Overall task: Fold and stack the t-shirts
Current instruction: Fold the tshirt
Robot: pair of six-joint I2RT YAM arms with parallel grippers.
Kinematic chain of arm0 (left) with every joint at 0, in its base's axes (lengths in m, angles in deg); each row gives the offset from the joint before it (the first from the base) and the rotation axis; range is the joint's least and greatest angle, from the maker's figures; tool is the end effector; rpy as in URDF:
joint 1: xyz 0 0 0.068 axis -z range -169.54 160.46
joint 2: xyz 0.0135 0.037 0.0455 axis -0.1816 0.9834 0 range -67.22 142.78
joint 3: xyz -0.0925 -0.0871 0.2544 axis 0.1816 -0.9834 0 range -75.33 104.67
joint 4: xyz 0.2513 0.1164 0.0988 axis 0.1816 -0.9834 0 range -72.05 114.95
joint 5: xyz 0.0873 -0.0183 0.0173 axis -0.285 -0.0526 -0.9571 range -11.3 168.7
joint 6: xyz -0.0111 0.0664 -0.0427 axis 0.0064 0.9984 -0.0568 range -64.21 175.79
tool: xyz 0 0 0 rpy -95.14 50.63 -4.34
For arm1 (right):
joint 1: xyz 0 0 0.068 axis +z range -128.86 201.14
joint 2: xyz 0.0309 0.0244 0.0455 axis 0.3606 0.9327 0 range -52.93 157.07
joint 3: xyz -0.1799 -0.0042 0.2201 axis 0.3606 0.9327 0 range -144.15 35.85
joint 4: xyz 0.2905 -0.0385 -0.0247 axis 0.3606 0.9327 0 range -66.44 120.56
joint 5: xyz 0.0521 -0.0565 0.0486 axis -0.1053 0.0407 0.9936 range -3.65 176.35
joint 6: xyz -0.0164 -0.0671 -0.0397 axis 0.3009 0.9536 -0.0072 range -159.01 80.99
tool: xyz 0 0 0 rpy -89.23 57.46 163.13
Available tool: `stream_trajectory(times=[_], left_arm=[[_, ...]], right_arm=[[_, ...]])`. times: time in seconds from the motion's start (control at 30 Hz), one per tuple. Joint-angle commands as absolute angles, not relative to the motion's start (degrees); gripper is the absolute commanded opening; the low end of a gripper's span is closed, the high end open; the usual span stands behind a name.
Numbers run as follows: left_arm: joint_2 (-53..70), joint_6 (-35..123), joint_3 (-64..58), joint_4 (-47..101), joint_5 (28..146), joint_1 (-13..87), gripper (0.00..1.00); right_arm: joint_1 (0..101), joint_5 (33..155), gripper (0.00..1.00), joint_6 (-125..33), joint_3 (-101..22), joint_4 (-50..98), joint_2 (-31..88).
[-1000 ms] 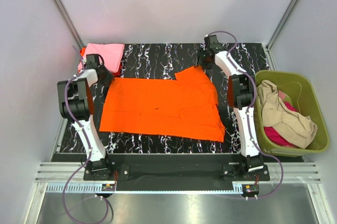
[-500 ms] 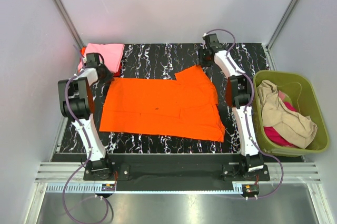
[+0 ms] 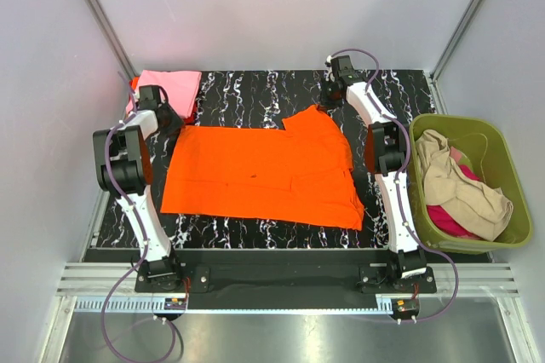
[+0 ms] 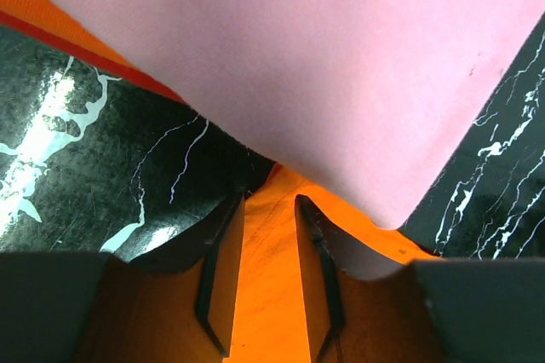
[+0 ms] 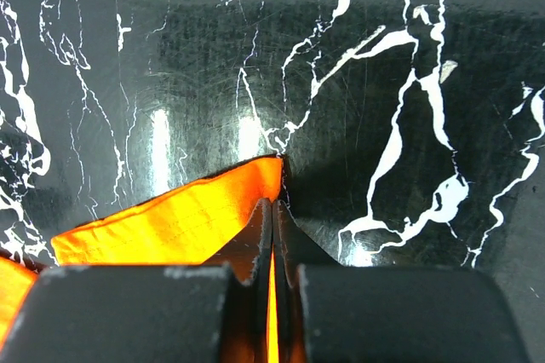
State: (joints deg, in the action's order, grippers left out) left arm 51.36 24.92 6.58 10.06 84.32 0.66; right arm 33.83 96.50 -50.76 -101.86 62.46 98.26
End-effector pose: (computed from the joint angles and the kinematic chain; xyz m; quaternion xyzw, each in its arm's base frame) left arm 0.4943 0.0786 0.1254 -0.3127 0.8900 -0.1056 0.3147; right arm 0.6159 0.1511 0.1276 -0.0362 0.9426 0.1498 0.2962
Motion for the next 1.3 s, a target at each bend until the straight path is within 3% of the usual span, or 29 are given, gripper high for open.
stream_trajectory(times=[0.0,0.67,0.73,0.77,0.87,1.03,1.27], left_arm=[[50.46,26.26,7.90,11.59,83.18,0.53,0.34],[54.33,26.96,11.86,3.51,84.50,0.62,0.27],[53.98,26.96,11.60,3.59,84.15,0.71,0.21],[53.72,26.87,11.51,3.86,84.32,0.71,0.11],[52.67,26.87,11.42,4.30,85.55,0.71,0.00],[49.94,27.14,12.21,5.00,89.06,0.80,0.00],[45.46,27.66,7.82,6.84,91.52,0.80,0.00]], right_arm=[[33.79,98.30,0.00,-50.70,-103.37,62.68,98.42],[33.80,97.42,0.00,-49.64,-101.70,62.59,94.90],[33.71,97.07,0.00,-49.56,-101.70,62.68,94.47],[33.79,96.99,0.00,-49.64,-101.70,62.59,94.29],[33.71,97.42,0.00,-49.38,-101.96,62.59,93.76],[33.79,96.46,0.00,-49.03,-101.52,62.59,90.87],[33.79,95.49,0.00,-49.73,-89.93,58.02,81.99]])
